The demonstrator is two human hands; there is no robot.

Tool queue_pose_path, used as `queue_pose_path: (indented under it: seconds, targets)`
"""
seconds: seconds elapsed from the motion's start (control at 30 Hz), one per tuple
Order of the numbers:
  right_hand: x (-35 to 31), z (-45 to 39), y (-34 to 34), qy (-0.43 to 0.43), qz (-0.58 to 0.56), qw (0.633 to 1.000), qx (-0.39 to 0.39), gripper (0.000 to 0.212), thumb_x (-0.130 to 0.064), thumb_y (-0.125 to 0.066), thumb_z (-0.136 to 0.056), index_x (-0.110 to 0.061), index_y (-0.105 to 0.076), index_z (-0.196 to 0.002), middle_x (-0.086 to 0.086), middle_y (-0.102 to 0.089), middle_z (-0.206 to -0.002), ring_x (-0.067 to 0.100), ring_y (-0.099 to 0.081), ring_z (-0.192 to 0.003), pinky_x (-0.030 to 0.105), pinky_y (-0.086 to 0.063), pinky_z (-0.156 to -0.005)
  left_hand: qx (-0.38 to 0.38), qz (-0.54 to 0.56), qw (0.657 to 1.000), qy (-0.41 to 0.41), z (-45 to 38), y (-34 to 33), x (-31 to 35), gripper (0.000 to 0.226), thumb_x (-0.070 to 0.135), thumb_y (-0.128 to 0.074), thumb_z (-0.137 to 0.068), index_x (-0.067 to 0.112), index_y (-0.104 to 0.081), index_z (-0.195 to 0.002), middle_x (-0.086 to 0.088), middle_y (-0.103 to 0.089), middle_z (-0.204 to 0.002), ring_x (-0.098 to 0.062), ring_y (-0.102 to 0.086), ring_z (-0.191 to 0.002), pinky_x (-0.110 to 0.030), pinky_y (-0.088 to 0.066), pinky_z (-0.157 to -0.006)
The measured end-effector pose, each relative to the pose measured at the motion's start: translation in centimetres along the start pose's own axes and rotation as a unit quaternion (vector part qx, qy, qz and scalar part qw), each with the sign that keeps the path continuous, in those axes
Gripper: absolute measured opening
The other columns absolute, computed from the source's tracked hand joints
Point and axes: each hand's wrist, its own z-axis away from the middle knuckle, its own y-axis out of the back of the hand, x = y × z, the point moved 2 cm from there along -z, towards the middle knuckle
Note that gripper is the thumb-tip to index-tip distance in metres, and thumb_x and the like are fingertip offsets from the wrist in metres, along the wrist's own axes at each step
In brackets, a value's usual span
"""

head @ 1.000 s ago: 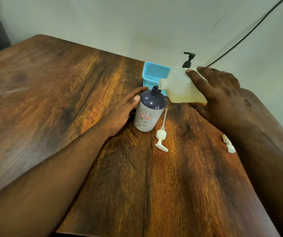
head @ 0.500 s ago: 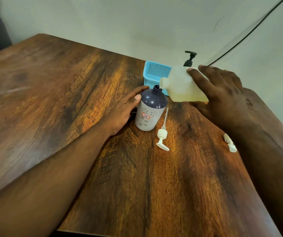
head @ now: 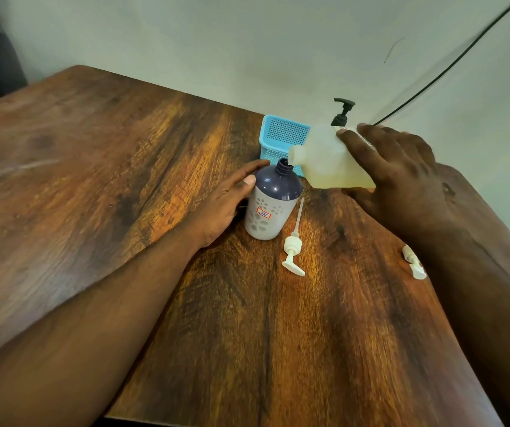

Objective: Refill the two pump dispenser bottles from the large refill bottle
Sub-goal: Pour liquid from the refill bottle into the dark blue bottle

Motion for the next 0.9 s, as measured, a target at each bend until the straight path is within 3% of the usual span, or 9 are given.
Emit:
queue_pose_path:
  seconds: [0.27, 0.43, 0.7, 0.9]
  targets:
    - [-0.05, 0.04, -0.01, 0.000, -0.003, 1.000, 0.004, 0.087, -0.034, -0.078, -0.076, -0.019, -0.032, -0.148, 0.019, -0.042, -0.146, 0.042, -0.040, -0.132, 0.055, -0.029, -0.107, 0.001, -0.002, 1.000, -0.006, -0.10, 0.10, -0.23, 0.036, 0.027, -0.033, -0.107, 0.042, -0.046, -0.137, 0.008, -0.051, -0.146, -0.008, -0.050, -0.132, -0.029, -0.045, -0.103]
    - [0.01, 0.03, 0.05, 0.001, -0.003, 1.000, 0.003, 0.086, -0.036, -0.078, -0.077, -0.019, -0.032, -0.148, 0.019, -0.042, -0.146, 0.042, -0.039, -0.132, 0.053, -0.028, -0.107, -0.001, -0.006, 1.000, -0.002, 0.01, 0.02, -0.13, 0.035, 0.026, -0.033, -0.107, 0.043, -0.045, -0.135, 0.018, -0.054, -0.136, 0.002, -0.051, -0.125, -0.019, -0.047, -0.095]
    - [0.10, -0.03, -0.01, 0.005, -0.001, 1.000, 0.000, 0.087, -0.035, -0.078, -0.077, -0.019, -0.031, -0.148, 0.020, -0.042, -0.146, 0.042, -0.039, -0.132, 0.055, -0.028, -0.107, 0.006, -0.003, 1.000, -0.003, -0.21, 0.11, -0.32, 0.035, 0.029, -0.034, -0.107, 0.042, -0.046, -0.138, 0.010, -0.051, -0.145, -0.009, -0.050, -0.132, -0.035, -0.043, -0.106]
    - [0.06, -0.03, -0.06, 0.007, -0.002, 1.000, 0.003, 0.087, -0.035, -0.079, -0.076, -0.019, -0.031, -0.148, 0.020, -0.043, -0.145, 0.042, -0.041, -0.131, 0.055, -0.029, -0.106, 0.007, -0.006, 1.000, 0.000, -0.24, 0.13, -0.27, 0.036, 0.029, -0.034, -0.107, 0.042, -0.047, -0.138, 0.012, -0.051, -0.144, -0.008, -0.050, -0.131, -0.038, -0.042, -0.108]
